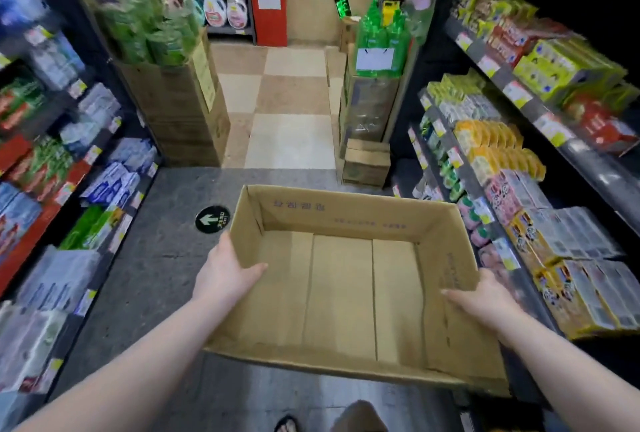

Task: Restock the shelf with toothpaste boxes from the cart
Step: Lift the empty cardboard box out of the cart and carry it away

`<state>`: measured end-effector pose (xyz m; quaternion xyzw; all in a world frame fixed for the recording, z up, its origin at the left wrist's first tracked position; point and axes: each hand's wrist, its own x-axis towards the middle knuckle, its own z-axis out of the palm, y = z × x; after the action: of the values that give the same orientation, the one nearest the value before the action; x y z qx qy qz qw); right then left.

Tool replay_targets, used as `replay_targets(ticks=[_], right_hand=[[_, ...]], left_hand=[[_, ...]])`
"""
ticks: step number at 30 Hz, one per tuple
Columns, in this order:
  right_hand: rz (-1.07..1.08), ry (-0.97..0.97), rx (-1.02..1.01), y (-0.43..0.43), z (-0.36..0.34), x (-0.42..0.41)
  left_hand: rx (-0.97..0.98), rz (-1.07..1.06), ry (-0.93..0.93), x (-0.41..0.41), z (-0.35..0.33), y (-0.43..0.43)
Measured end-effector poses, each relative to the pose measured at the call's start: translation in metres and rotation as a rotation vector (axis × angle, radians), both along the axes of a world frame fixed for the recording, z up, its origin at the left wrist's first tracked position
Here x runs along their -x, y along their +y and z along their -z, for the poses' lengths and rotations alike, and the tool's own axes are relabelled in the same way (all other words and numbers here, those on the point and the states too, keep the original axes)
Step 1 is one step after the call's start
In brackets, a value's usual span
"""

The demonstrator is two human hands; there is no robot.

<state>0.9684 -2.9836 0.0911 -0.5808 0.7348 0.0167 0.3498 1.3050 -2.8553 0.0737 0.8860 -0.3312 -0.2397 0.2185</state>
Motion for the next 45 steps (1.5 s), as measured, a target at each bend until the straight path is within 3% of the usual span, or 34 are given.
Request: replay_targets(ticks=[18,26,36,45], right_hand=[[0.064,-0.037,-0.113,-0.406,0.085,-0.103],[0.212,-0.091,-0.192,-0.537,0.153,-0.153],[0.442,-0.144,-0.281,-0.641,0.324,-0.187],[0.465,-0.146,-0.371,-0.704,0.514,-0.180]], left_hand=[[-0.118,-0.017,0.090,-0.101,0.093,-0.399],[-0.163,0.001,0.176,-0.149,0.157,-0.540],[-0.250,0.013,0.292,-0.186,0.308,-0.681],[-0.356,-0.080,0.369,-0.189,0.494,-0.736]])
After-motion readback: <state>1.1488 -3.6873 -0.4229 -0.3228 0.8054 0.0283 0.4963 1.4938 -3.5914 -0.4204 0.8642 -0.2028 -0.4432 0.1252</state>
